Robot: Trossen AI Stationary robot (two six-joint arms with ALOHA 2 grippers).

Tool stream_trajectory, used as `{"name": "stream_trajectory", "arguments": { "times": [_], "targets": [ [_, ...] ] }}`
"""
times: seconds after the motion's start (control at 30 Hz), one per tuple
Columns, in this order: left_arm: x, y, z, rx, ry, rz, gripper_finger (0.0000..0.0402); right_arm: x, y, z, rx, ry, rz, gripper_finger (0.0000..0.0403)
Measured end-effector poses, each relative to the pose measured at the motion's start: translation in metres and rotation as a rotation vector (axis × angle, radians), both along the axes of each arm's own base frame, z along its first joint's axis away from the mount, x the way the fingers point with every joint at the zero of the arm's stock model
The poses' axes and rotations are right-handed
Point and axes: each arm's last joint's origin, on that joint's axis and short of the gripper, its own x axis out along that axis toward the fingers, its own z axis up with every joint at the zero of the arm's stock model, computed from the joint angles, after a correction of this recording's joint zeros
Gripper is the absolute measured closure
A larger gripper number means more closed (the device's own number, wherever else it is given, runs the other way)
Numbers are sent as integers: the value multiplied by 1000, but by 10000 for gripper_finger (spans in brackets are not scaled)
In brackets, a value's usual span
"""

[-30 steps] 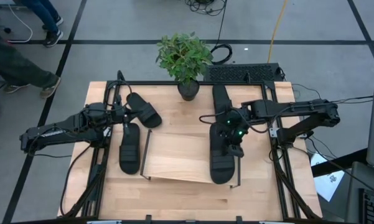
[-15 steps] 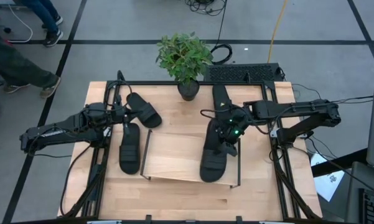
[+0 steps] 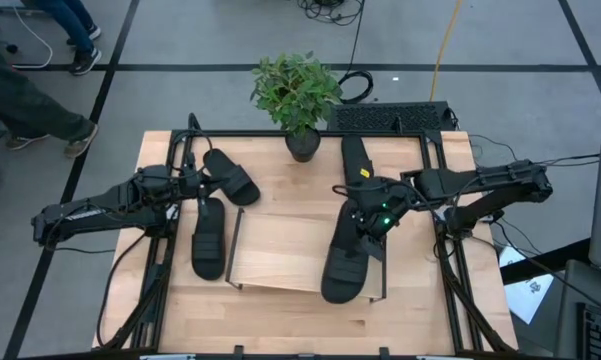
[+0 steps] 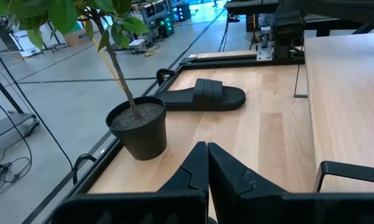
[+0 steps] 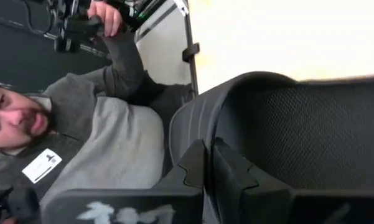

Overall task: Pick and place slides into the shelf
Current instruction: Put the black slipper on the shelf

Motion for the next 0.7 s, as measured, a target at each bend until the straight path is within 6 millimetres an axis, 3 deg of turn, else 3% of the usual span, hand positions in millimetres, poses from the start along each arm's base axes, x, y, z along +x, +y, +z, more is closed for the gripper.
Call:
{"name": "stream_trajectory", "arguments": {
  "times": [0.33,0.7],
  "targets": [
    [0,0,0,-2,-1,1,396,-1,11,-13,-73,58,-7,398],
    [0,0,0,-3,-2,1,396,-1,8,-50,-16,108,35,399]
  ]
}}
